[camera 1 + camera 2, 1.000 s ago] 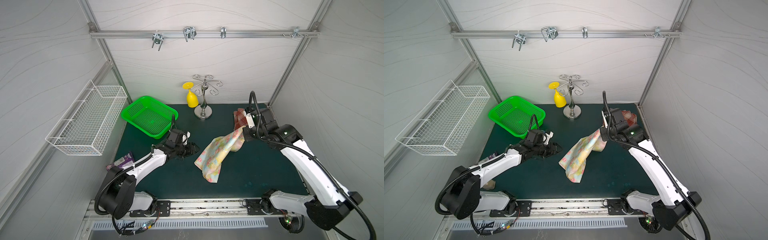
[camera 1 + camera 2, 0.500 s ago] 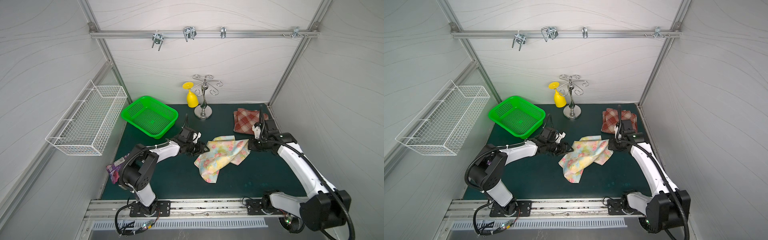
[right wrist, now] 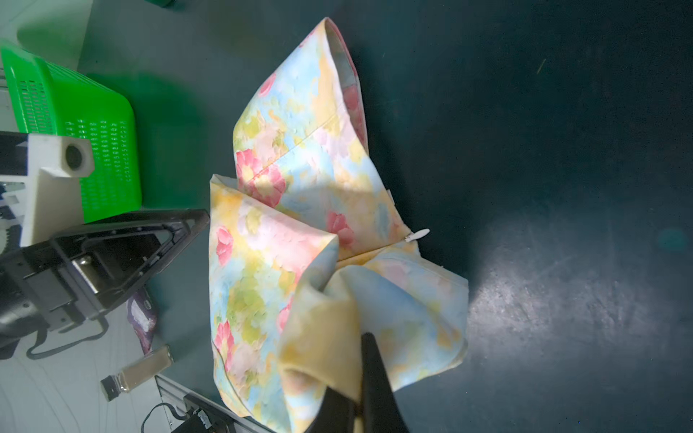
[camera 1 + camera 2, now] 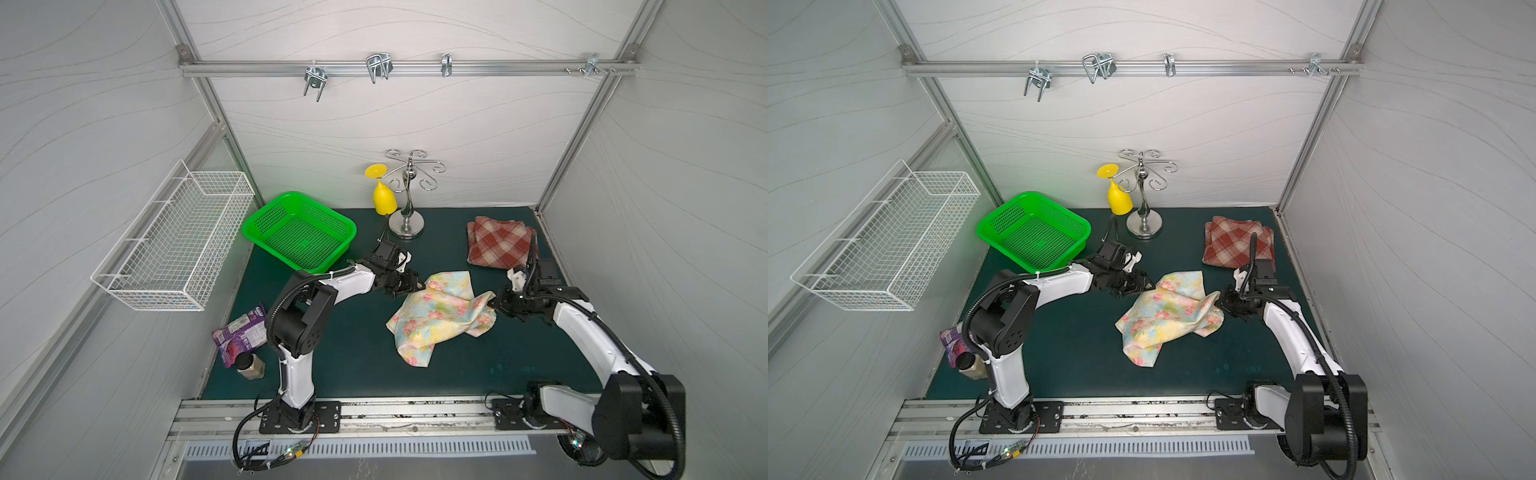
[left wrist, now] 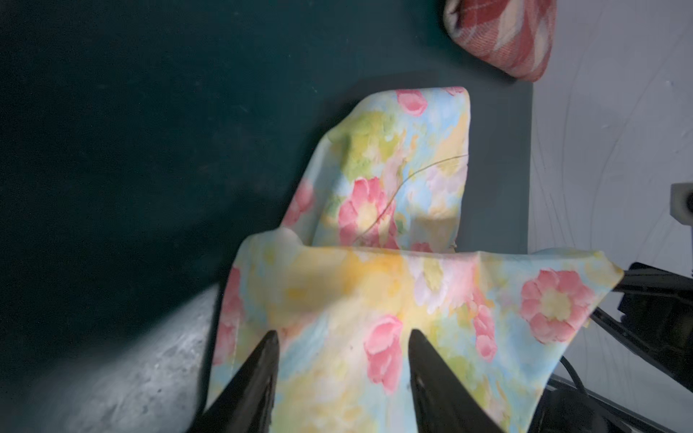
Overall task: Fold and stack skirts
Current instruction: Flatten out the skirt at the center of the table.
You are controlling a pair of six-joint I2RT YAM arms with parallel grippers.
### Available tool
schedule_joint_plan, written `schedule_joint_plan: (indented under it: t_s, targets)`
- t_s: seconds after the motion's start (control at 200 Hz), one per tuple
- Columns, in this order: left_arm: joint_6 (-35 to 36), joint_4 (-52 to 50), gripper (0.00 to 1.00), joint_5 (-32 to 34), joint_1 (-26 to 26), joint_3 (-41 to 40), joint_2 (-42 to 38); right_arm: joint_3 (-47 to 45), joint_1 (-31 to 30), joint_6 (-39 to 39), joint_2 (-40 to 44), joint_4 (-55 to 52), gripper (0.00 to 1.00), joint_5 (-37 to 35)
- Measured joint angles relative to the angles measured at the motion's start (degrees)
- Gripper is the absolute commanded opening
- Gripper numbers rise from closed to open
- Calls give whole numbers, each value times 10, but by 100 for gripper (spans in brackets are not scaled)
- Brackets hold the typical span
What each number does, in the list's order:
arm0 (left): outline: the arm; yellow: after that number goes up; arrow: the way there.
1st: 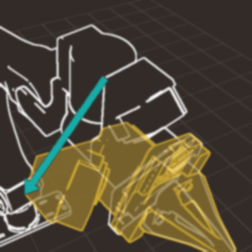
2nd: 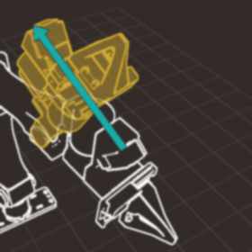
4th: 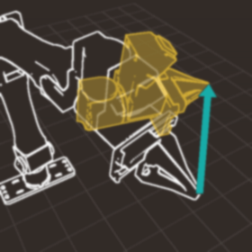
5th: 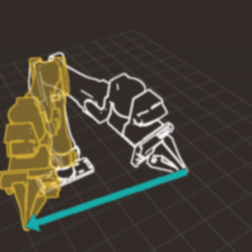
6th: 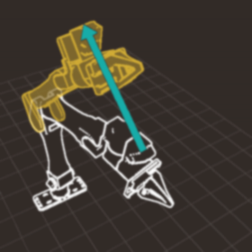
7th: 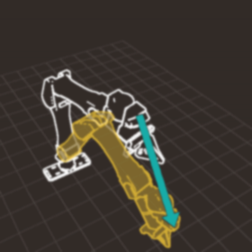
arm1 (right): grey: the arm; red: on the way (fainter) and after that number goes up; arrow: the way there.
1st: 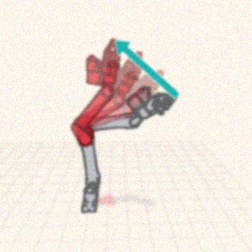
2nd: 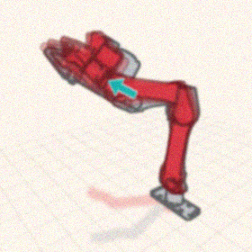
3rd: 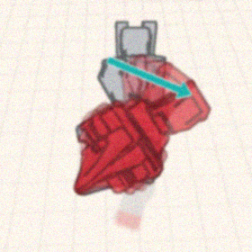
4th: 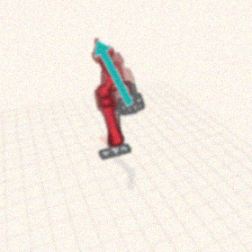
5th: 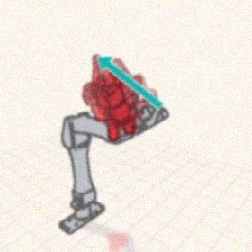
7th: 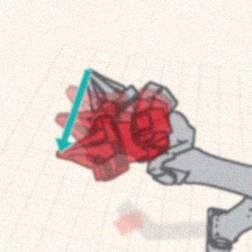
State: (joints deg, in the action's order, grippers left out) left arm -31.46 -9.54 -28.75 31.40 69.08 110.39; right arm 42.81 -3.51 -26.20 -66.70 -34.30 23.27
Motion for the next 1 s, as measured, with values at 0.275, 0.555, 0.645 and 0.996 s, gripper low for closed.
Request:
schedule_joint_plan:
  t_s: [0.275,0.555,0.645,0.996]
  targets:
    - [14,-26,43,46,-1,39,51,0,0,0,1,9,0,13]
    - [22,-28,1,46,0,39,56,-8,1,1,1,22,0,16]
    - [24,-33,0,51,0,39,55,-10,1,1,1,24,0,16]
    - [51,-179,0,137,-6,141,-8,101,-15,4,-36,21,0,40]
